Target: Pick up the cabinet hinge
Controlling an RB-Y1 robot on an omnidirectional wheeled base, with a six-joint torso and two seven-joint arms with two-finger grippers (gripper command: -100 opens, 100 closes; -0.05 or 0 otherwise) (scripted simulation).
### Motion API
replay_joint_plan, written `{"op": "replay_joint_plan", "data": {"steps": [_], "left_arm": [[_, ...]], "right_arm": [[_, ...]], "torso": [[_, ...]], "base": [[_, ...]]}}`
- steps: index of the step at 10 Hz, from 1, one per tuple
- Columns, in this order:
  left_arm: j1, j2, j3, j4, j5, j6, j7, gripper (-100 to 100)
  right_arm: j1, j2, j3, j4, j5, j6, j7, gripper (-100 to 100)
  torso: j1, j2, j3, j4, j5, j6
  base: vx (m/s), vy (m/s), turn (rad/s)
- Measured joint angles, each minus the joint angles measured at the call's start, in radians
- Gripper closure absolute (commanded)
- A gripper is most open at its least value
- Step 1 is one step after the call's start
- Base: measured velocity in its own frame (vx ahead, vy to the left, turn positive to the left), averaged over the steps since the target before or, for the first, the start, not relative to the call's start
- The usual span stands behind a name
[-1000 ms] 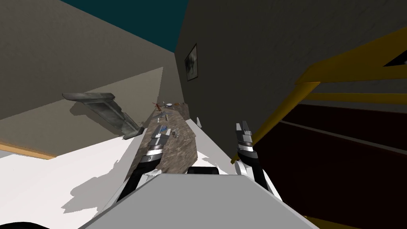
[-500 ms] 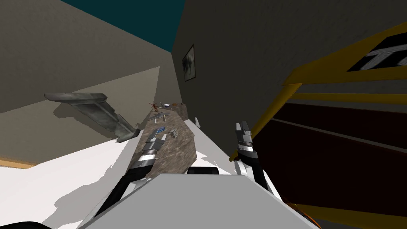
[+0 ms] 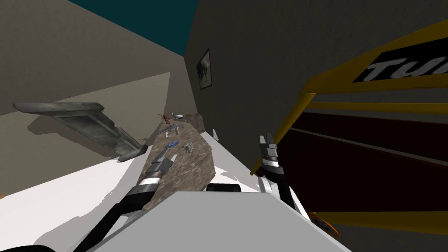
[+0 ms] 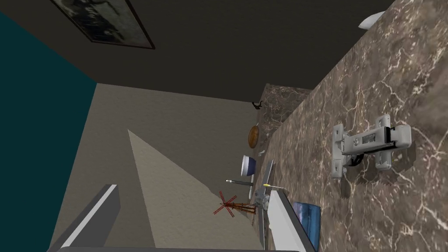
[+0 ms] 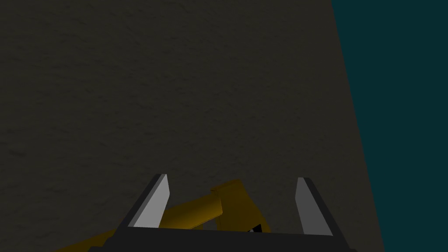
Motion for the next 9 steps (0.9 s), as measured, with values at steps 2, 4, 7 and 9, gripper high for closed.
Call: {"op": "replay_joint_plan", "data": {"steps": [2, 4, 7, 9], "left_arm": [[0.049, 0.041, 0.019, 0.018, 0.055, 0.032, -0.013, -100], [0.086, 0.086, 0.045, 0.038, 0.108, 0.063, -0.017, -100], [0.153, 0.156, 0.073, 0.07, 0.185, 0.096, -0.03, -100], [0.187, 0.198, 0.102, 0.077, 0.235, 0.138, -0.041, -100]], "right_arm": [[0.0, 0.0, 0.0, 0.0, 0.0, 0.0, 0.0, 0], [0.0, 0.0, 0.0, 0.0, 0.0, 0.0, 0.0, 0], [0.0, 0.0, 0.0, 0.0, 0.0, 0.0, 0.0, 0], [0.0, 0.0, 0.0, 0.0, 0.0, 0.0, 0.0, 0]], "torso": [[0.0, 0.0, 0.0, 0.0, 0.0, 0.0], [0.0, -0.001, 0.0, 0.0, 0.0, 0.0], [0.0, -0.001, -0.001, 0.0, 0.0, 0.0], [0.0, -0.001, -0.001, 0.0, 0.0, 0.0]], "base": [[-0.009, -0.001, -0.082], [-0.003, -0.003, -0.106], [0.001, 0.0, -0.089], [0.006, 0.0, -0.105]]}}
